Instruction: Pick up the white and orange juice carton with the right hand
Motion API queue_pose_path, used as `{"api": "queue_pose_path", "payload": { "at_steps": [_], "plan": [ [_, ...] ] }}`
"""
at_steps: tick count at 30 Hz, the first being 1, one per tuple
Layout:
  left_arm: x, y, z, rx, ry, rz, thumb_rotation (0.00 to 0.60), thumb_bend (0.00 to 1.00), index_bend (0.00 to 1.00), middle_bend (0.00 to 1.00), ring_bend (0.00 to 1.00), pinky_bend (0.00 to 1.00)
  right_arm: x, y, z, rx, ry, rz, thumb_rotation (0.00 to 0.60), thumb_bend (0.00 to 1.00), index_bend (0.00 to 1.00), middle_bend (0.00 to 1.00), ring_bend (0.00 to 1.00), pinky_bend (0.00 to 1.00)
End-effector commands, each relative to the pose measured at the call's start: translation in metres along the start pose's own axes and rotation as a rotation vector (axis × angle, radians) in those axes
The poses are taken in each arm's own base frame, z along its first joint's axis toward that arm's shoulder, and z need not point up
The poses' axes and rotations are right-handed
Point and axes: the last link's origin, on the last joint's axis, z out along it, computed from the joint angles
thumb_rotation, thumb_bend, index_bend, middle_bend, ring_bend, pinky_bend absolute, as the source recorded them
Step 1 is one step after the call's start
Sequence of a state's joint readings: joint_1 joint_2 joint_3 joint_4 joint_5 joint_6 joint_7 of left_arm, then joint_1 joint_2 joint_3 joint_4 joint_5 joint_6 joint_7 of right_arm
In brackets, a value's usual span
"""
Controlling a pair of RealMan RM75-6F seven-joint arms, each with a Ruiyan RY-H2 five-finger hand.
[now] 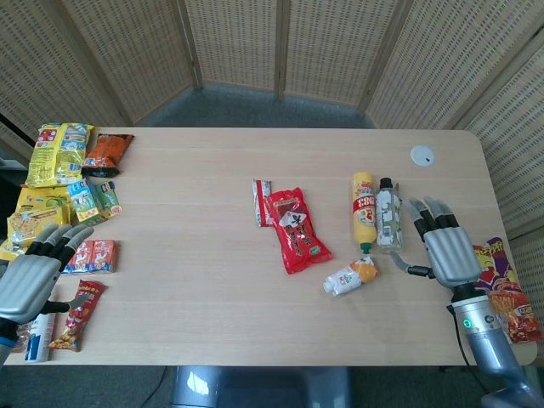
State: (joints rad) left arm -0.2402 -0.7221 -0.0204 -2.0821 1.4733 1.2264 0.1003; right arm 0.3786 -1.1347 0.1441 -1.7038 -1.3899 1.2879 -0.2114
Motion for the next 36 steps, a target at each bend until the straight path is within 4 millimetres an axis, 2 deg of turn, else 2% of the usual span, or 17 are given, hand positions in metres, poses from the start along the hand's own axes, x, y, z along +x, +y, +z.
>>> {"api": "queue_pose_path", "payload": {
  "at_steps": [1, 15, 19, 22, 25, 28, 29, 31, 36],
  "plan": [
    [-0.002, -0.001, 0.001, 0.002, -0.004, -0.004, 0.600, 0.22, 0.00, 0.00, 0.00, 0.00, 0.000, 0.001, -0.001, -0.008, 0.000, 0.001, 0.258, 0.32, 0.00, 0.05, 0.00, 0.00],
    [0.002, 0.003, 0.008, -0.053, 0.020, -0.010, 0.600, 0.22, 0.00, 0.00, 0.00, 0.00, 0.002, -0.005, -0.002, 0.026, -0.030, -0.014, 0.251, 0.32, 0.00, 0.05, 0.00, 0.00],
    [0.002, 0.003, 0.011, -0.062, 0.020, -0.006, 0.600, 0.22, 0.00, 0.00, 0.00, 0.00, -0.008, -0.011, -0.001, 0.063, -0.087, -0.039, 0.252, 0.32, 0.00, 0.05, 0.00, 0.00],
    [0.002, 0.002, 0.014, -0.065, 0.020, -0.007, 0.600, 0.22, 0.00, 0.00, 0.00, 0.00, -0.022, -0.018, 0.000, 0.110, -0.151, -0.068, 0.248, 0.33, 0.00, 0.07, 0.00, 0.00],
    [0.001, 0.002, 0.017, -0.071, 0.017, -0.013, 0.600, 0.22, 0.00, 0.00, 0.00, 0.00, -0.039, -0.025, -0.001, 0.156, -0.218, -0.103, 0.286, 0.37, 0.00, 0.10, 0.00, 0.00],
    [0.000, 0.002, 0.020, -0.084, 0.015, -0.012, 0.600, 0.22, 0.00, 0.00, 0.00, 0.00, -0.058, -0.033, -0.003, 0.194, -0.273, -0.119, 0.388, 0.42, 0.00, 0.15, 0.00, 0.00],
    [0.000, 0.003, 0.021, -0.088, 0.015, -0.012, 0.600, 0.22, 0.00, 0.00, 0.00, 0.00, -0.064, -0.034, -0.003, 0.204, -0.284, -0.127, 0.444, 0.46, 0.00, 0.19, 0.00, 0.01],
    [0.000, 0.003, 0.022, -0.092, 0.012, -0.012, 0.600, 0.22, 0.00, 0.00, 0.00, 0.00, -0.071, -0.038, -0.003, 0.215, -0.294, -0.123, 0.505, 0.51, 0.00, 0.23, 0.00, 0.05],
    [0.002, 0.002, 0.022, -0.098, 0.018, -0.012, 0.600, 0.22, 0.00, 0.00, 0.00, 0.00, -0.087, -0.044, -0.001, 0.243, -0.308, -0.142, 0.525, 0.52, 0.00, 0.22, 0.00, 0.06]
  ]
}}
